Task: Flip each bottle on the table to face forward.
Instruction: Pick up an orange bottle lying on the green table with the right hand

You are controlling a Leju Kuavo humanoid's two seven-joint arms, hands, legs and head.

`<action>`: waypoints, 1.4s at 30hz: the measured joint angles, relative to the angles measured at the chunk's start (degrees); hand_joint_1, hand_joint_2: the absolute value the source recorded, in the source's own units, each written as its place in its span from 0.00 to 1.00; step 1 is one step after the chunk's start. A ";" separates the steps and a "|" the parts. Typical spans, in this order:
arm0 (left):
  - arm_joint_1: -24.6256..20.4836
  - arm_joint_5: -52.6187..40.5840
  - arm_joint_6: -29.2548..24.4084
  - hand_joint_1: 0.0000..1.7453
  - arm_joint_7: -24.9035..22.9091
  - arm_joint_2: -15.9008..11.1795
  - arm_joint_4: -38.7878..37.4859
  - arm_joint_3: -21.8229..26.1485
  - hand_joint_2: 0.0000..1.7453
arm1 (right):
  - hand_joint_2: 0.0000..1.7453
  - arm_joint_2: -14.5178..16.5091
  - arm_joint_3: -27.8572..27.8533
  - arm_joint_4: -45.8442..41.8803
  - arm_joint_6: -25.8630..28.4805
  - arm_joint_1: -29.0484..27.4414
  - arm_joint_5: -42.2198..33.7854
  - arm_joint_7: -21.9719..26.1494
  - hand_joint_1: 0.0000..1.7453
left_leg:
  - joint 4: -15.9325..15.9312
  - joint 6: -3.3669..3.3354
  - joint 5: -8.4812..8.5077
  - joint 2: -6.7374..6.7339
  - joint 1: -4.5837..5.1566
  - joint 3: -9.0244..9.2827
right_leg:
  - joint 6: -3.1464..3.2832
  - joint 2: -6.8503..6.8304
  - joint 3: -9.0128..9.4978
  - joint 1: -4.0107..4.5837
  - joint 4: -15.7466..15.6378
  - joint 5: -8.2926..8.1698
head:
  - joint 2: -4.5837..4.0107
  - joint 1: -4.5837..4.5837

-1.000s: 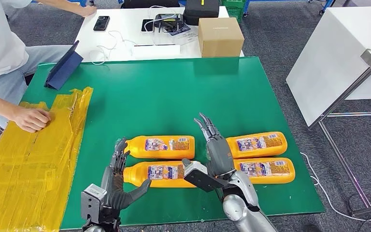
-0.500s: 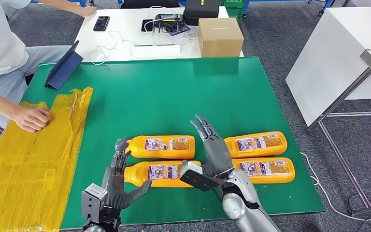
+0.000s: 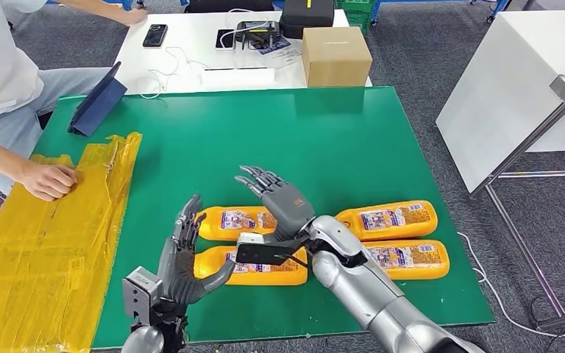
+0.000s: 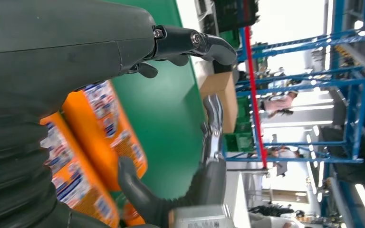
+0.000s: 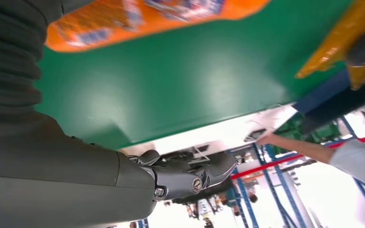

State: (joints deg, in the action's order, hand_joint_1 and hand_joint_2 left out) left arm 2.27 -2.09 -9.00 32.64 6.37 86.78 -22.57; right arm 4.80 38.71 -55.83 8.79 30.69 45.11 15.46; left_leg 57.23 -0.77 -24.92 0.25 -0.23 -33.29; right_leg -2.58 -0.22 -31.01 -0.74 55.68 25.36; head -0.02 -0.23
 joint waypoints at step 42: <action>-2.34 1.55 0.63 0.00 0.01 -0.40 0.41 0.92 1.00 | 1.00 7.73 6.27 28.08 -0.59 9.84 -1.32 -5.29 0.00 | 0.01 0.00 0.00 0.00 0.01 0.02 | 0.00 0.00 -0.01 -0.02 -0.01 0.00 | 0.00 0.01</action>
State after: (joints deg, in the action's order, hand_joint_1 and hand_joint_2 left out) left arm -0.07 -0.54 -8.37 32.65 5.97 87.19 -21.64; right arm 12.52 44.98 -27.75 8.20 40.53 43.80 10.17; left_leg 57.24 -0.77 -24.92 0.25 -0.22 -33.27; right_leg -2.59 -0.22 -31.03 -0.76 55.67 25.36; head -0.02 -0.22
